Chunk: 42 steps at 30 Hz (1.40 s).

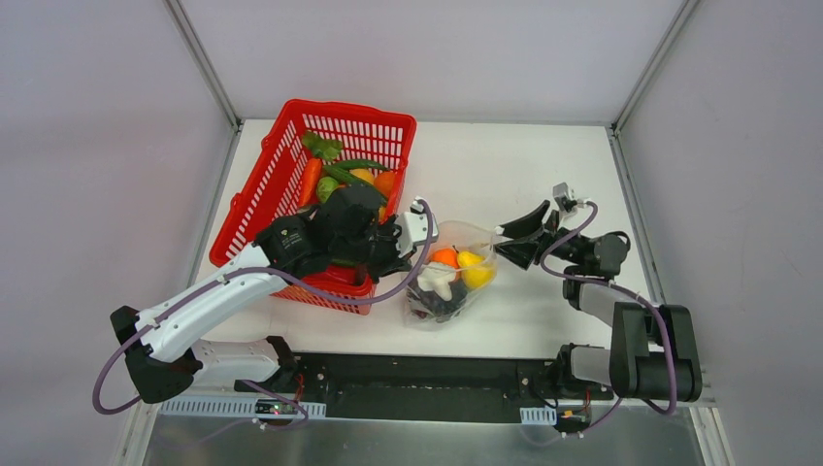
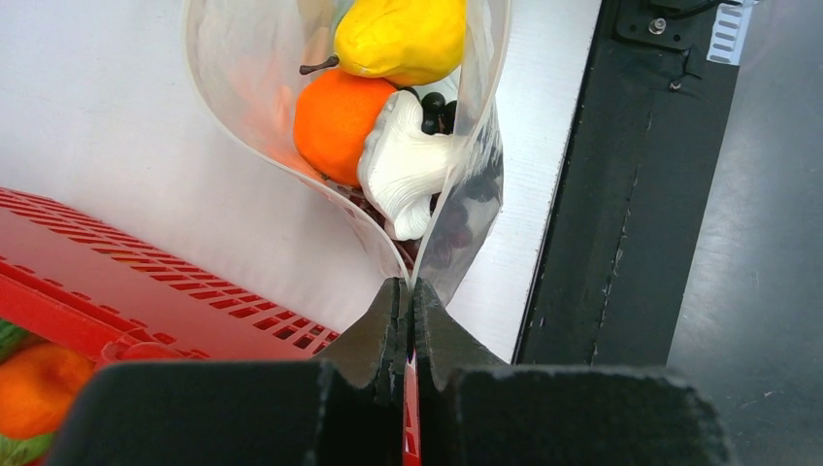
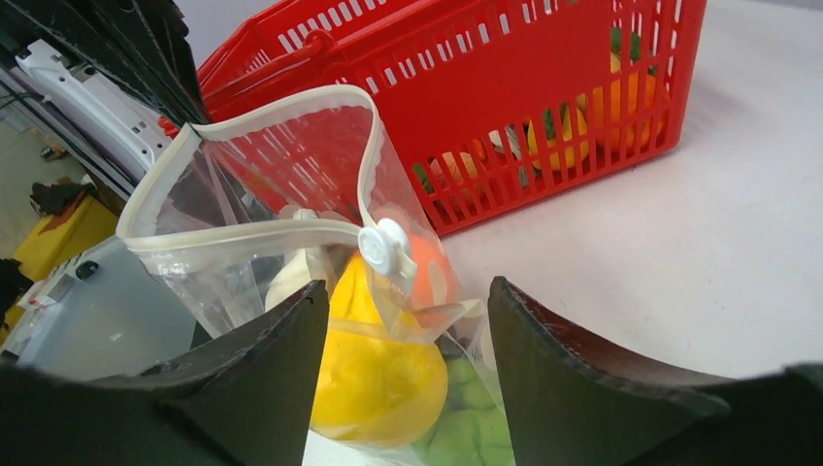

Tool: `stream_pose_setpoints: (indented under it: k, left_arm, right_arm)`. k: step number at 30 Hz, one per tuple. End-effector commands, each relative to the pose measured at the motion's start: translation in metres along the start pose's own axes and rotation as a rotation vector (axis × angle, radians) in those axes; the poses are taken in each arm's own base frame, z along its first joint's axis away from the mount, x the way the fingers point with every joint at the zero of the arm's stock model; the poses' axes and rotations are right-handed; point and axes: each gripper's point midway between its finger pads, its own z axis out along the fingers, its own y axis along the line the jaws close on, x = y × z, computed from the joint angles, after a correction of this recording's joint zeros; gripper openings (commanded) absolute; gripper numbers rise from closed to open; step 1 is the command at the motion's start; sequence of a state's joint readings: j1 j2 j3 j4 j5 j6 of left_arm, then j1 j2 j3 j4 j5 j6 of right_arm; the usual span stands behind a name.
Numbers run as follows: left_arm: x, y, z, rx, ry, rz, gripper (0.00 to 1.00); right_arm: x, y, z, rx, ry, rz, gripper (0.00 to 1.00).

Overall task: Place the food in the zip-top bag and seal the zipper
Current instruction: Adjust the zipper food storage bag at the center of the board.

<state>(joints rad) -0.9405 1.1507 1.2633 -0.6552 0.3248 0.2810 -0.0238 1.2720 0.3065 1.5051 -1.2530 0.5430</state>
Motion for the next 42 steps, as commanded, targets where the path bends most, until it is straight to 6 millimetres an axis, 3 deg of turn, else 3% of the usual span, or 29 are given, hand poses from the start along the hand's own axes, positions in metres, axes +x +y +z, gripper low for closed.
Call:
stream_pose_setpoints:
  k: [1,8,17,24,28,35,42]
  left_arm:
    - [-0.01,-0.002,-0.009,0.019,-0.05,0.032,0.0]
    - [-0.013,-0.001,-0.009,0.02,-0.056,0.033,0.0]
    - [-0.01,-0.003,-0.01,0.028,-0.057,0.032,0.0]
    - [-0.008,-0.003,-0.013,0.026,-0.058,0.027,0.0]
    - [-0.003,-0.004,-0.016,0.02,-0.053,0.025,0.0]
    - [0.014,-0.002,-0.027,-0.02,-0.032,0.006,0.0]
    - [0.014,0.008,-0.032,-0.062,-0.044,-0.025,0.0]
  right_arm:
    - [-0.021,0.021,0.004,-0.132,0.021,-0.336,0.65]
    - [-0.012,0.021,0.002,-0.152,0.049,-0.349,0.61]
    - [-0.019,0.018,0.006,-0.12,-0.001,-0.363,0.3]
    - [-0.023,0.017,0.008,-0.123,0.001,-0.336,0.0]
    - [-0.03,0.014,0.008,-0.094,-0.031,-0.34,0.0]
    - [-0.063,0.001,-0.01,0.042,-0.123,-0.317,0.0]
    - [-0.067,0.004,-0.015,0.086,-0.082,-0.299,0.0]
